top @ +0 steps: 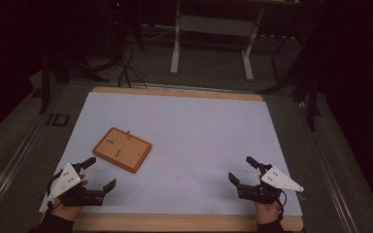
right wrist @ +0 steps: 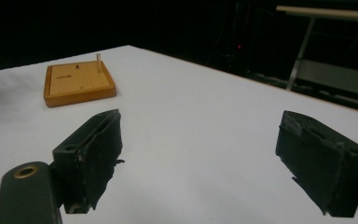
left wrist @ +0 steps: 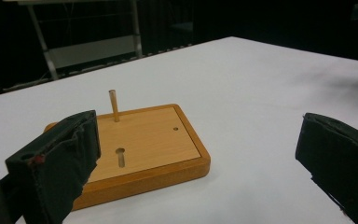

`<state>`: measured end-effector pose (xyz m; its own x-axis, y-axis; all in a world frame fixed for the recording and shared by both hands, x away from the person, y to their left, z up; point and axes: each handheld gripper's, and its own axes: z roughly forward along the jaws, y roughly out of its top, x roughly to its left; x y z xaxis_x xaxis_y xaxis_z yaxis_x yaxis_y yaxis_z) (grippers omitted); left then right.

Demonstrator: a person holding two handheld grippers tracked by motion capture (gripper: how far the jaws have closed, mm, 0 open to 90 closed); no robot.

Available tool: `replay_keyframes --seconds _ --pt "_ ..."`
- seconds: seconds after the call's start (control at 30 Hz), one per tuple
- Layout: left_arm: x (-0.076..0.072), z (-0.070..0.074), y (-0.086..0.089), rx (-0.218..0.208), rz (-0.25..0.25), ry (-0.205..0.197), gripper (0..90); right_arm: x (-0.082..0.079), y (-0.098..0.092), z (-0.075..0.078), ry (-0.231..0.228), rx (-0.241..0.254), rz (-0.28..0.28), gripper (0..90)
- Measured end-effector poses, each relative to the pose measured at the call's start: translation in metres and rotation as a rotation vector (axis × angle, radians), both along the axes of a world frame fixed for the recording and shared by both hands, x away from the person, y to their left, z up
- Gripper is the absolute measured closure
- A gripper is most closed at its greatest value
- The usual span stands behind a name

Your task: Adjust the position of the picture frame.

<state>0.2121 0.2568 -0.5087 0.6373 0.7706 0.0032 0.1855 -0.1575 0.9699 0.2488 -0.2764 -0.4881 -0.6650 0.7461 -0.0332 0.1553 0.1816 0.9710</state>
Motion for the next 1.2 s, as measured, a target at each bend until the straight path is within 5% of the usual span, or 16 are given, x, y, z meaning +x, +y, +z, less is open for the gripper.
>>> replay_keyframes --seconds 0.37,0.4,0.43,0.67,0.87,1.2 --pt "0.001 -0.002 -0.006 -0.025 -0.092 0.001 0.4 0.001 -0.001 0.001 0.027 0.011 0.0 13.3" --pt "0.002 -0.001 -0.006 -0.044 -0.102 0.041 0.4 0.001 -0.001 0.001 0.027 0.011 0.0 12.9" --pt "0.002 -0.001 -0.007 -0.042 -0.106 0.071 0.4 0.0 -0.001 0.002 0.021 0.014 -0.006 12.7" --pt "0.006 0.002 -0.013 0.006 -0.123 0.117 0.4 0.002 0.0 0.001 0.018 0.005 -0.007 12.1" --pt "0.015 0.008 -0.016 0.024 -0.108 0.088 0.4 0.0 0.002 0.002 0.003 0.001 0.012 12.2" --pt "0.039 0.02 -0.016 0.06 -0.11 0.116 1.6 -0.004 0.006 0.006 -0.037 0.008 0.038 11.9"
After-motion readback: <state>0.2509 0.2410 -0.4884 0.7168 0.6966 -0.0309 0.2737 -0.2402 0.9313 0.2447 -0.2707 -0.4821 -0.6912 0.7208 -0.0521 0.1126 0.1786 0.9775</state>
